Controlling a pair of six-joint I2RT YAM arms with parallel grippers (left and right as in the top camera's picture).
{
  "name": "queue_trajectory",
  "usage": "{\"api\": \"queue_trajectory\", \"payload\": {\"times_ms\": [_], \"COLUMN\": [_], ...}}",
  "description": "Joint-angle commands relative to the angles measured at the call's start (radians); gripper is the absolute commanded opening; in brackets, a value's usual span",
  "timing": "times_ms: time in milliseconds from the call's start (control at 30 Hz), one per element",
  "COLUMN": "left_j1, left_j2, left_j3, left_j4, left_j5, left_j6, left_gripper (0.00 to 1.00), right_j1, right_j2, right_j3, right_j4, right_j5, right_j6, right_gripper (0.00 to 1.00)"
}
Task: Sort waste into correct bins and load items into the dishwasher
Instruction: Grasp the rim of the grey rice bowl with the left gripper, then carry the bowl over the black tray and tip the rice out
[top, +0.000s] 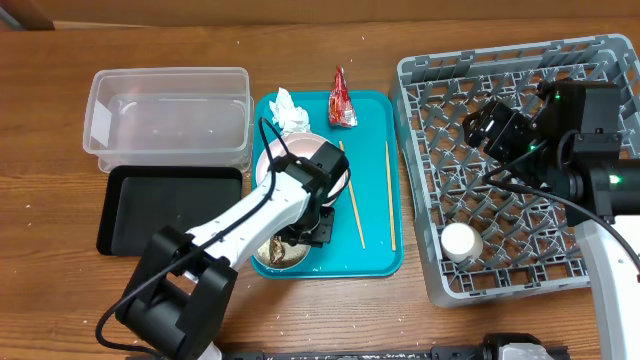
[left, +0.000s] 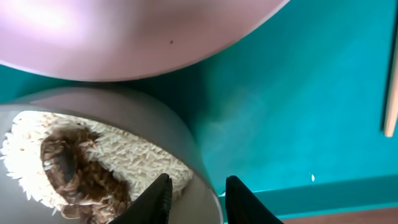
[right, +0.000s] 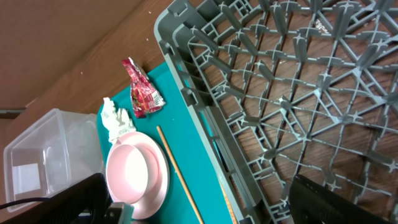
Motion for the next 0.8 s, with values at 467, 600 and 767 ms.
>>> {"api": "queue_trajectory", "payload": {"times_ms": [467,600,767], "left_j1": [-0.049,-0.049,0.008], "left_j2": [0.008,0.007,-0.040], "left_j3": [-0.063,-0.055,0.042], "left_j4": [0.062,0.054,-0.102], "left_j5": [-0.058,-0.035,0.058], "left_j6": [-0.049,-0.054,-0.042], "left_gripper": [0.12,0.04,0.04], "right_j1": [0.006,0.006,0.005], "right_j2": [-0.002,-0.002,-0.002], "right_j3": [0.013,0.013,0.013], "right_j4": [0.008,0.008,0.004], "right_j5": [-0.004,-0.004,-0.005], "right_j6": [0.005,0.005,0.005], "right_gripper": [0.95,0.95,0.95]}}
